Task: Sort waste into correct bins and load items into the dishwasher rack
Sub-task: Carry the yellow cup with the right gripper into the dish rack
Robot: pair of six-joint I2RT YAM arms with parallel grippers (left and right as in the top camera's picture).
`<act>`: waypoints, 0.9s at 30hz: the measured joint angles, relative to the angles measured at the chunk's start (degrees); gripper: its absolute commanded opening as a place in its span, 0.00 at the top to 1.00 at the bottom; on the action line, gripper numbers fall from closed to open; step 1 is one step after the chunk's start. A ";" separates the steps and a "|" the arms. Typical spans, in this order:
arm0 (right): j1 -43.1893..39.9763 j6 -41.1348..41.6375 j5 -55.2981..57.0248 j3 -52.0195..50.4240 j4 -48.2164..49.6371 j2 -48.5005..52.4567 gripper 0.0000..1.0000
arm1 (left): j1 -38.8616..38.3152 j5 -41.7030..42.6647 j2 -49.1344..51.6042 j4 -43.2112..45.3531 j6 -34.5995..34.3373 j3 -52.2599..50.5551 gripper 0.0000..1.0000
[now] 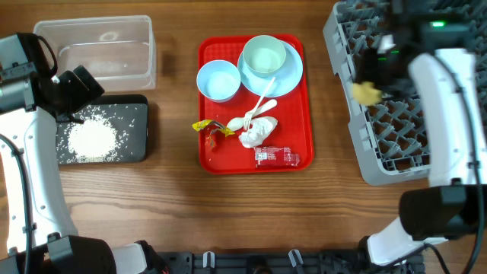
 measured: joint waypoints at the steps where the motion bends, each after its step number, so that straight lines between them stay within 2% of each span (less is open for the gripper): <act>1: -1.95 -0.15 -0.02 0.00 -0.68 0.00 0.54 | 0.02 0.00 0.00 0.00 -0.02 0.00 0.00; 5: -8.83 -0.46 -0.13 0.00 -4.15 0.00 0.54 | 0.02 0.00 0.00 0.00 0.00 0.00 0.00; 11: -14.56 -0.63 -0.15 -1.88 -5.90 -0.02 0.53 | 0.02 0.39 0.00 0.02 0.00 0.00 0.00; 27: -22.43 -1.27 -0.15 -18.60 3.78 -0.07 0.52 | 0.02 2.80 0.00 0.63 -0.02 0.00 0.00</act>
